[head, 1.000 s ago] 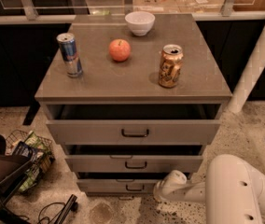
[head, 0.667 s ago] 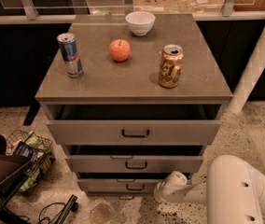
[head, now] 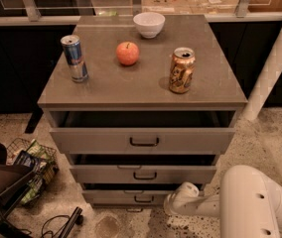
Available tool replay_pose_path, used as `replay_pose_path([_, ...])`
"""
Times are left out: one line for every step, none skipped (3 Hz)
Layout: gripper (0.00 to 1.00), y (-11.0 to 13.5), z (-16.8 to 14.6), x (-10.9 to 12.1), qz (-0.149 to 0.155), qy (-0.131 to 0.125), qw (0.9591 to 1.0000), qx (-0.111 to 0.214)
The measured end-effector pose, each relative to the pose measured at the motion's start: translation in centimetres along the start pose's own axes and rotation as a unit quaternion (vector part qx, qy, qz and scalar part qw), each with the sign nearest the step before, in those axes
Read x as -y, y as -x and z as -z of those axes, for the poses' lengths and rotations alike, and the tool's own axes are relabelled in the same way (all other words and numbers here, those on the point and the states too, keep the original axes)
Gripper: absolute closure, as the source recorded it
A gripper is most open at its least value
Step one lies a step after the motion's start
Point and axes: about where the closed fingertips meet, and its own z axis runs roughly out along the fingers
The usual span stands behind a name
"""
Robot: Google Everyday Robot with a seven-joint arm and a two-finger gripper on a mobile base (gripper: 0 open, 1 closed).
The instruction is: Close bottom drawer
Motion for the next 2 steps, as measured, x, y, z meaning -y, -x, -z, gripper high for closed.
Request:
replay_pose_path([0.35,0.06,-0.1,-0.13,0.0,0.001,1.0,0.0])
replay_pose_path([0.12,0.12,-0.19,-0.26,0.0,0.002,1.0,0.001])
